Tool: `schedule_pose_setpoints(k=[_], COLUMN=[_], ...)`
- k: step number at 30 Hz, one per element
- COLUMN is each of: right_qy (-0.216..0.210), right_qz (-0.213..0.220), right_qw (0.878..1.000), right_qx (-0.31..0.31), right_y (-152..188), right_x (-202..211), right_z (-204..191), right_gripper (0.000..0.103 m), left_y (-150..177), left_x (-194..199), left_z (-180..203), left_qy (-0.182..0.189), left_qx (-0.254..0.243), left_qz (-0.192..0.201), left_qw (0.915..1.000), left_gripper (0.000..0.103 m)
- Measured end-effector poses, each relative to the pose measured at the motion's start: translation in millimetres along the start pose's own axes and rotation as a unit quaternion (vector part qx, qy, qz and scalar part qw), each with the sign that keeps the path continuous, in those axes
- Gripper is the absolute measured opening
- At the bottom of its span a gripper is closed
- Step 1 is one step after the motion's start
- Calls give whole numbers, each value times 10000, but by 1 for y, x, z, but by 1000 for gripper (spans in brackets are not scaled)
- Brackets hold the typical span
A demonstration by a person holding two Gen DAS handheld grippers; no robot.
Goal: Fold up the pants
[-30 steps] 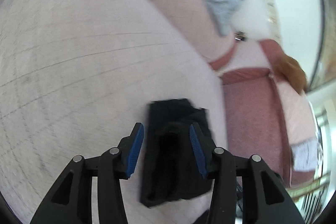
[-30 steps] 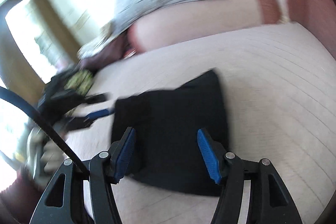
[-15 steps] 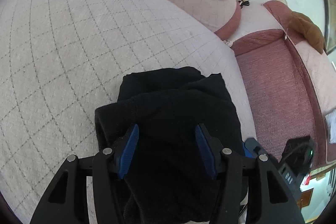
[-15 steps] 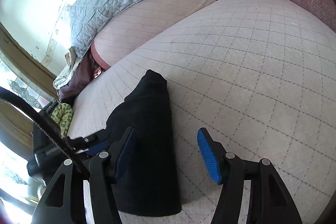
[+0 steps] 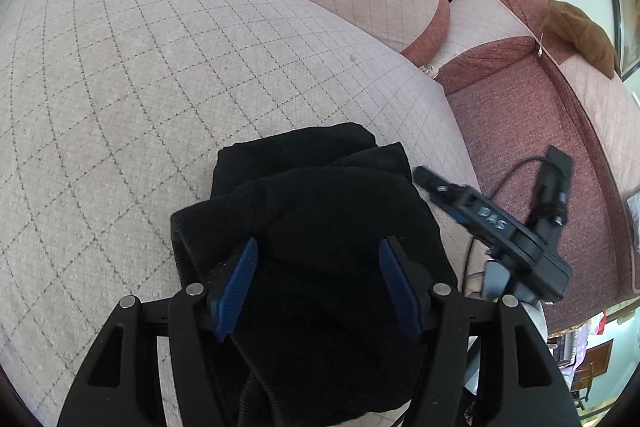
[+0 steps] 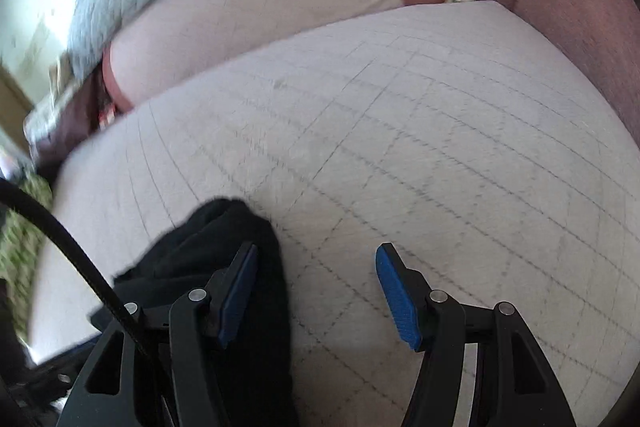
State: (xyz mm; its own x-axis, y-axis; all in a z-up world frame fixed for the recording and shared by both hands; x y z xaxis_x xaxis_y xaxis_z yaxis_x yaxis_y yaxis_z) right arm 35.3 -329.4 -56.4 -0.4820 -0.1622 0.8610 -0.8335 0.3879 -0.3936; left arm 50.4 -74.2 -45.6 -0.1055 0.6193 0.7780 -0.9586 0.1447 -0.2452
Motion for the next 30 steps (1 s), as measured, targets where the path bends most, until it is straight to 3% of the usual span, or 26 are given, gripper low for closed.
schedule_pose_setpoints(k=[3, 7, 10, 19, 21, 23, 27, 28, 29, 30], right_qy=[166, -513, -938, -1687, -1881, -2190, -2720, -2864, -2987, -3023], right_qz=[371, 250, 54, -386, -507, -667, -873, -924, -998, -1039], right_qw=[9991, 9981, 9940, 9821, 9783, 9708, 9559, 9519, 9478, 9466], right_qx=[131, -225, -551, -747, -702, -716, -683, -579, -495, -429], right_y=[5, 19, 29, 52, 51, 46, 34, 32, 32, 33], right_x=[29, 51, 54, 32, 21, 7, -19, -23, -26, -28], right_z=[9, 33, 39, 29, 28, 27, 20, 16, 12, 9], right_gripper=[66, 68, 69, 75, 75, 75, 75, 76, 76, 75], left_y=[4, 15, 21, 31, 28, 24, 14, 13, 13, 14], left_x=[21, 65, 76, 17, 0, -8, -24, -24, -23, -21], left_z=[0, -19, -43, -52, -43, -28, -8, -6, -4, -4], left_qy=[309, 253, 192, 579, 727, 729, 441, 398, 296, 157], left_qx=[91, 319, 658, 737, 634, 453, 252, 243, 227, 184], left_qz=[65, 489, 542, -39, -154, -69, -137, -129, -111, -123], left_qw=[9995, 9980, 9962, 9956, 9952, 9963, 9986, 9988, 9992, 9996], left_gripper=[62, 67, 69, 71, 78, 103, 102, 98, 82, 73])
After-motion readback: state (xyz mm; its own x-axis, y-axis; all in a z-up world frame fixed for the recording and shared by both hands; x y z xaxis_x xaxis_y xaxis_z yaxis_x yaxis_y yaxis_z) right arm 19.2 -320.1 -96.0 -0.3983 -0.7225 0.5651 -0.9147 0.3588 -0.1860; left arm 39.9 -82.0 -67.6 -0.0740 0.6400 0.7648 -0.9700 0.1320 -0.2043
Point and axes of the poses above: each gripper's, at about its wrist camera, not at the fingertips, and x roughly against the way its jaws point, z to its right, y to its underside, the point moved 1 cm from there along -x, roughly the way its jaws point, and after that the axes turned 10 degrees about -z, right-handed, at the moved point
